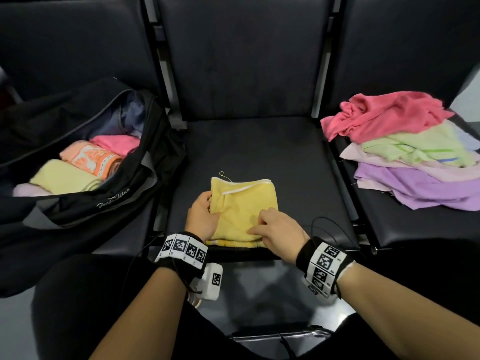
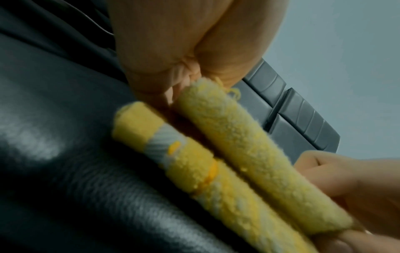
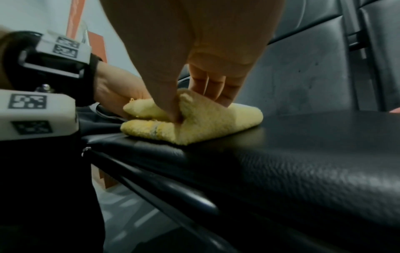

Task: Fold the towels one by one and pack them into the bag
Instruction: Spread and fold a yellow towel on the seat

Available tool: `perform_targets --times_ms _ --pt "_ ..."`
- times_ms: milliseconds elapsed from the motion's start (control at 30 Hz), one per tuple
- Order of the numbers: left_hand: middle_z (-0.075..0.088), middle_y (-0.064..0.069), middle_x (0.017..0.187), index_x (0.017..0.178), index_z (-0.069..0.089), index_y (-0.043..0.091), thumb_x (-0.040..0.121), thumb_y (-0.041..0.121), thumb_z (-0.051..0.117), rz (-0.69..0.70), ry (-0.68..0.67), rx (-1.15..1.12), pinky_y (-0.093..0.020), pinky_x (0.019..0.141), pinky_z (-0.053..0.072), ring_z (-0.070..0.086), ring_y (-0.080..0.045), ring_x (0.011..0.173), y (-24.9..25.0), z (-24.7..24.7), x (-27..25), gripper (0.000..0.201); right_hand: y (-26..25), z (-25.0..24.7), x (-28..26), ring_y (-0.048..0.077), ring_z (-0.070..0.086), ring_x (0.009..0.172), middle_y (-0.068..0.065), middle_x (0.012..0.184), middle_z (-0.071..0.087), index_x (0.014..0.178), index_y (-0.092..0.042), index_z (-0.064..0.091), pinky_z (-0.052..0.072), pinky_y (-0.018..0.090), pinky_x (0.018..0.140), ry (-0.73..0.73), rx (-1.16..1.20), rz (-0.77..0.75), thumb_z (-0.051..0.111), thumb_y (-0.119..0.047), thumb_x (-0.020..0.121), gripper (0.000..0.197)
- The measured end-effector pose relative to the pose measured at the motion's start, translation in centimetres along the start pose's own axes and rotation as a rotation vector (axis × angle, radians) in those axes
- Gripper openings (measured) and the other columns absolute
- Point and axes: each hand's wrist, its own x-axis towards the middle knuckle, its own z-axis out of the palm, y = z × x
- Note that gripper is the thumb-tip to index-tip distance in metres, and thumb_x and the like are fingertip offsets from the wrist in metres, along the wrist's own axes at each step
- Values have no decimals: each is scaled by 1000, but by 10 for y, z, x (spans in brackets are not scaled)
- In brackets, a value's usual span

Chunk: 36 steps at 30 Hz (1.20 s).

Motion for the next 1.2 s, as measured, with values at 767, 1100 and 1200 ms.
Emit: perform_targets --times_ms 767,1100,1200 --pt "63 9 109 105 65 31 78 15 63 390 -245 850 -38 90 46 58 -21 107 23 12 -28 31 27 -22 6 18 60 102 -3 108 63 122 -19 66 47 29 92 163 381 139 69 -7 80 44" --pt "67 7 77 89 69 25 78 11 78 271 -217 283 -27 68 50 59 -6 69 13 -6 -12 20 57 -11 -11 3 58 80 -13 89 65 100 -35 62 45 27 75 140 444 211 76 -28 80 25" --pt "68 1 82 92 68 17 84 12 77 245 -194 194 -27 70 49 58 -7 70 12 -10 -8 13 60 -14 -4 6 61 82 -12 90 68 95 -35 62 49 28 77 280 617 273 73 -39 77 21"
